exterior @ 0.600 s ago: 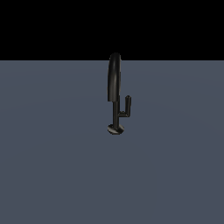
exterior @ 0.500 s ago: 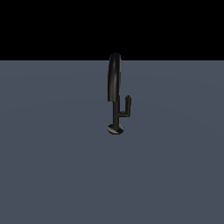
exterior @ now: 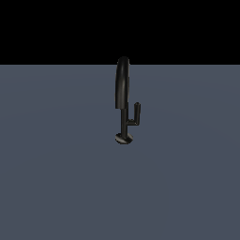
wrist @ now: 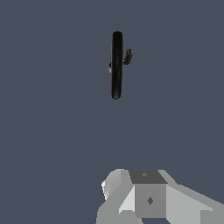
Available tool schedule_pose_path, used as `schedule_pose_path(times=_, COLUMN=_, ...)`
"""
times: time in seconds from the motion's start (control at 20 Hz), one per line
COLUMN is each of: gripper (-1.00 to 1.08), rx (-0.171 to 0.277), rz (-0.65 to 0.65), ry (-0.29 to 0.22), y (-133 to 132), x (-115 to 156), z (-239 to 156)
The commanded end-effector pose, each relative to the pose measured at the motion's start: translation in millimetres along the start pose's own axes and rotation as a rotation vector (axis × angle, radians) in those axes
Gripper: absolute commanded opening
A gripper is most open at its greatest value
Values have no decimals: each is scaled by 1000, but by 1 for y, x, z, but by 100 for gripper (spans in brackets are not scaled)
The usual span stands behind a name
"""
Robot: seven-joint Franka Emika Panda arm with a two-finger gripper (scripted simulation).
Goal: Turn on the faucet by rotating a designated handle.
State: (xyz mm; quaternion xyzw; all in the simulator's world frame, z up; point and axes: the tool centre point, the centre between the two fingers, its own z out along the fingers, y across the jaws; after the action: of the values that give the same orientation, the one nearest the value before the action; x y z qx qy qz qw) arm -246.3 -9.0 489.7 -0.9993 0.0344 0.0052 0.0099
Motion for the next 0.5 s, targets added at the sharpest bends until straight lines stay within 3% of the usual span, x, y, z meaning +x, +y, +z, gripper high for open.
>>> schedule_pose_path(times=0.0, gripper=-100, rx=16, rz=18, ry=-17, y=0, x=7, z=1)
schedule_pose_path(times=0.45, gripper=-100, rx=114, rz=124, ry=-118, y=-1, x=49, z=12)
